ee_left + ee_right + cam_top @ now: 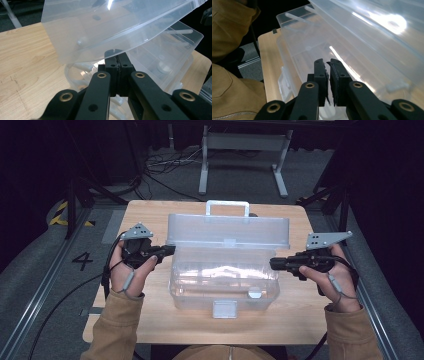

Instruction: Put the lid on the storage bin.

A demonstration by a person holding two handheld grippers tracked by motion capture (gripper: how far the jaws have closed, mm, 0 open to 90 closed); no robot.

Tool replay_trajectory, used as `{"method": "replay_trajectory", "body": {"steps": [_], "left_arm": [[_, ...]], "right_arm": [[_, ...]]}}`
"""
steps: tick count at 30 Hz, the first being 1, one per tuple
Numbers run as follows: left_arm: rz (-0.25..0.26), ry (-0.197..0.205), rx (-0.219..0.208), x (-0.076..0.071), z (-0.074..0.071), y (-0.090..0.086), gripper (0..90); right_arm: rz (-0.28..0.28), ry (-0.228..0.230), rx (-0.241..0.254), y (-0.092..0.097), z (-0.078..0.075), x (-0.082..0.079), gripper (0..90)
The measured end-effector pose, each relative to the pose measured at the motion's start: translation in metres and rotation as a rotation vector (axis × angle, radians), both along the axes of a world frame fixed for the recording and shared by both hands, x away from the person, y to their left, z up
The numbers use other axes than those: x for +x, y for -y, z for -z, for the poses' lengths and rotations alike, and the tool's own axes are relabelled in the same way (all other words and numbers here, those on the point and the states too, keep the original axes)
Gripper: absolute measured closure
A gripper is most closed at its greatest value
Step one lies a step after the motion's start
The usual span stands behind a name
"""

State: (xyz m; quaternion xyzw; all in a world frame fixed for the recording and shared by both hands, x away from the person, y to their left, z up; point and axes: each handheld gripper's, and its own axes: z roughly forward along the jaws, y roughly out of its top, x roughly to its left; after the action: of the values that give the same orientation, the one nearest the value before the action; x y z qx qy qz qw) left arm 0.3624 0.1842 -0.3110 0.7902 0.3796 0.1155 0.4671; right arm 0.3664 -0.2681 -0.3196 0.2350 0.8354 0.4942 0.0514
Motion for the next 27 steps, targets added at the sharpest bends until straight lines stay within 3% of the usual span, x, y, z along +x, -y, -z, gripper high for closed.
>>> {"method": "replay_trajectory", "body": {"steps": [5, 13, 20, 27], "left_arm": [[0.011, -0.011, 0.006, -0.002, 0.000, -0.002, 89.3], [0.037, -0.045, 0.039, -0.005, 0.000, -0.002, 89.3], [0.070, -0.097, 0.078, -0.008, 0.000, -0.002, 88.8], [0.087, -0.119, 0.090, -0.008, 0.001, -0.002, 88.8]], "right_arm": [[0.084, -0.053, 0.026, 0.013, -0.001, 0.000, 89.0], [0.097, -0.106, 0.015, 0.016, 0.002, 0.002, 90.0], [0.109, -0.121, 0.003, 0.018, 0.003, 0.002, 90.0], [0.107, -0.135, -0.022, 0.017, 0.003, 0.002, 90.0]]}}
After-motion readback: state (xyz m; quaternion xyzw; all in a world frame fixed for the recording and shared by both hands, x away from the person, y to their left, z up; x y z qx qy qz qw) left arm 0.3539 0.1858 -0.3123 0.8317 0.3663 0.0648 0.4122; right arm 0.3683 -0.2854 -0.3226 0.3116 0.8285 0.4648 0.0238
